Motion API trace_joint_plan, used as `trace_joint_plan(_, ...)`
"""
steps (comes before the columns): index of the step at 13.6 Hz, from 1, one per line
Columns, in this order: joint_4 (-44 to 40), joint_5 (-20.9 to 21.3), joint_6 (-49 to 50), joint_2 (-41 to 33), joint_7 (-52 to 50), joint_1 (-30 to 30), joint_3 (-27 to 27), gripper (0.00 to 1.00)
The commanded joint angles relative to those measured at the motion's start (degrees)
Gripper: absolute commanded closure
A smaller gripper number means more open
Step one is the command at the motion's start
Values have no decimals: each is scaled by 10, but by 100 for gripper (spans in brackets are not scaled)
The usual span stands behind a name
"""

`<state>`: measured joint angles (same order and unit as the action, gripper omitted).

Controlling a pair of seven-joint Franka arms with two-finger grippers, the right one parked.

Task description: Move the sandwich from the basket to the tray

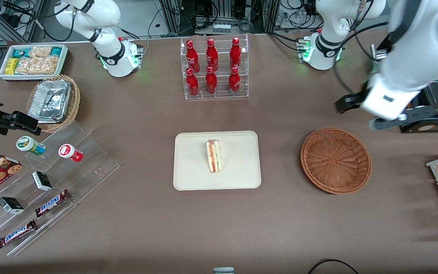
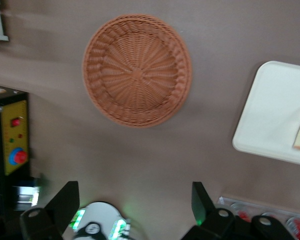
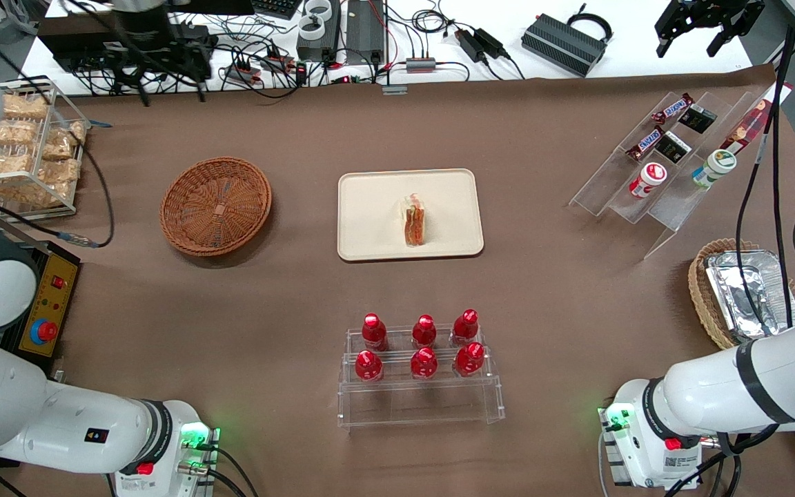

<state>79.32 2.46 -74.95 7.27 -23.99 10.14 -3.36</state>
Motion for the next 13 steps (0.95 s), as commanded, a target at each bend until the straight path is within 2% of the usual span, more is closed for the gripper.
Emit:
trace_joint_plan(1,28,-14,17,-43,114,-62,-7,1)
trace_joint_plan(3,57,-18,21,-70,173,-93,-4,1)
trace_joint_plan(6,101,-19,13,-117,219,-88,38,1)
trace_joint_plan(13,80,-16,10,-103,219,-84,39,1)
